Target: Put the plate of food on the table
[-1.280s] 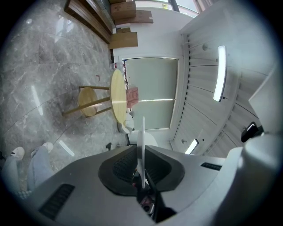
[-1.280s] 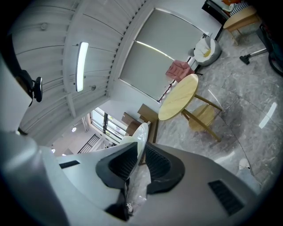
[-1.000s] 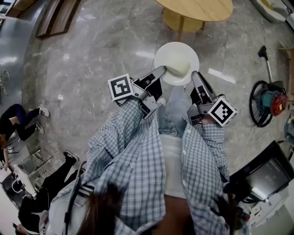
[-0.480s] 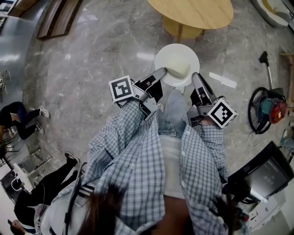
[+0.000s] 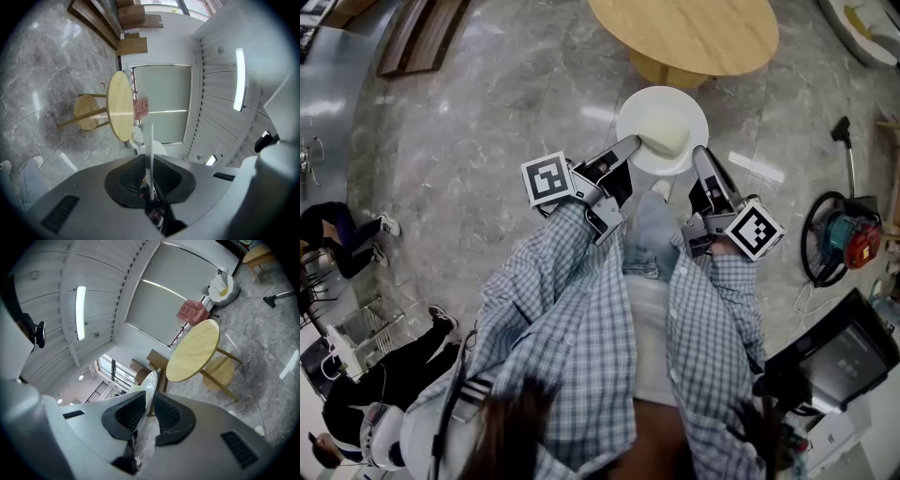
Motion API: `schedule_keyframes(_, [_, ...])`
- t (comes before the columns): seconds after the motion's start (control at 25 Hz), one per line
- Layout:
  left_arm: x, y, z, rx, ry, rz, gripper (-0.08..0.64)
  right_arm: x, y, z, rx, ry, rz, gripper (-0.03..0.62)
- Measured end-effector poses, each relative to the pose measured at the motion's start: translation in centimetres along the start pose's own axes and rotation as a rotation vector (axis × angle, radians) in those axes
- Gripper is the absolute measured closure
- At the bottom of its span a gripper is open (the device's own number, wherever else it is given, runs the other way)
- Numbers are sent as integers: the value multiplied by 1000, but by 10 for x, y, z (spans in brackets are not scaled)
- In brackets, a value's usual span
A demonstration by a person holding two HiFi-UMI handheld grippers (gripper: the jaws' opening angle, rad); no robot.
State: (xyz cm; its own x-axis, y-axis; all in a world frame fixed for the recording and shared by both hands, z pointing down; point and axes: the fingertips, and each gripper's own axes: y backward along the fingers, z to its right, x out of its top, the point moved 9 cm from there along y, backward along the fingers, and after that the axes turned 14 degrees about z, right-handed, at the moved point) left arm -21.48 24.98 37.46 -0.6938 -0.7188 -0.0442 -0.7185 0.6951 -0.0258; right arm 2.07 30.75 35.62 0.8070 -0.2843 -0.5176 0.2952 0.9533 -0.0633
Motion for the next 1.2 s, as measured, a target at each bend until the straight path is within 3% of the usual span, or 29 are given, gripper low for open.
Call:
schedule_keyframes(0.12, [-1,-22,5,0,-7,15,527,21,-12,8,11,-1,-15,531])
schedule_keyframes(0.36, [-10,-123,-2,26,-6,60,527,102,-61,67,35,-14,-50,531])
schedule_keyframes(1.2, [-14,-138,1,20,-5,43,526,115,-60,71,25,-16,-30,531])
